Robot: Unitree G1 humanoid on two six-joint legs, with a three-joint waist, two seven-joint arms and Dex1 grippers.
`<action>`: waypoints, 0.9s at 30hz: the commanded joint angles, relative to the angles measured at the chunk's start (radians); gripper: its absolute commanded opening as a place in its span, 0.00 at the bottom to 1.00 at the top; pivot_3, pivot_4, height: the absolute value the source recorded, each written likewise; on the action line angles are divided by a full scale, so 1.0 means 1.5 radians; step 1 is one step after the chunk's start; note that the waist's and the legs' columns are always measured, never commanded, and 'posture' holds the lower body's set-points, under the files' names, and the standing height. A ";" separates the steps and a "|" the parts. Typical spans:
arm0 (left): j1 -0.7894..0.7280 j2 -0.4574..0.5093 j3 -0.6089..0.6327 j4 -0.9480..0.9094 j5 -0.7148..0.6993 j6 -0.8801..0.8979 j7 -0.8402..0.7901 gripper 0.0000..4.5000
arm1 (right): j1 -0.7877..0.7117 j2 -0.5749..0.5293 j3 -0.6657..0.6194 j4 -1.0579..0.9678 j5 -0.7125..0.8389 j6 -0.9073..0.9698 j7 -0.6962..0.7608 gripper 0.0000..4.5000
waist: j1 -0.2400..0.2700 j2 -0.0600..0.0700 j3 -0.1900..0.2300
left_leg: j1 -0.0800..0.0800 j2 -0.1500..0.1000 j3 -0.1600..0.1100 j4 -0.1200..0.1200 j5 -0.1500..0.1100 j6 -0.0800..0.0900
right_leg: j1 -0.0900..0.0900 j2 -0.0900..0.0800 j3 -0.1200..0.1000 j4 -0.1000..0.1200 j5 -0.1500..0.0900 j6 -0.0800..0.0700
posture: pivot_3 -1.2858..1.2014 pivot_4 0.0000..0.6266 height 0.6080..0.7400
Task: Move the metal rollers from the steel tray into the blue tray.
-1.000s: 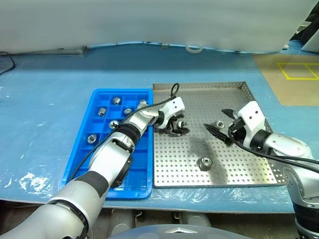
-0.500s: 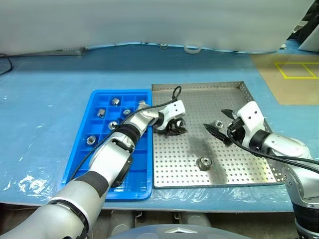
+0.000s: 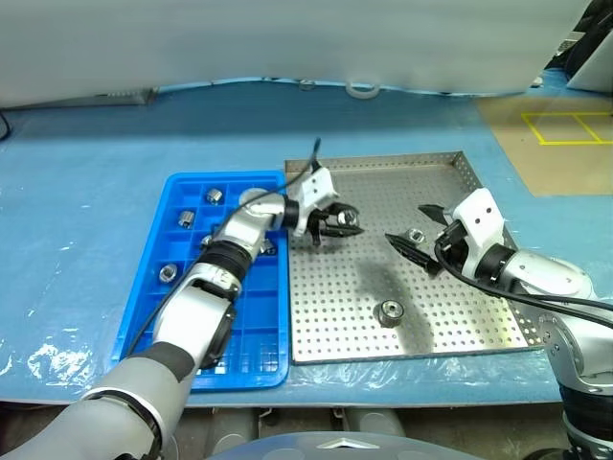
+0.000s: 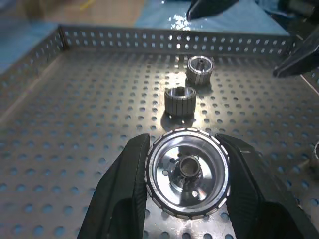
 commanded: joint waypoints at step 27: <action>0.422 0.285 0.072 -0.633 -0.111 0.297 0.205 0.38 | -0.248 0.070 0.206 0.322 -0.072 -0.218 0.202 0.95 | 0.111 0.000 0.002 | 0.004 0.000 0.000 -0.001 0.003 -0.008 | 0.002 0.000 -0.001 0.004 0.000 0.000 | 0.50 0.24 1.00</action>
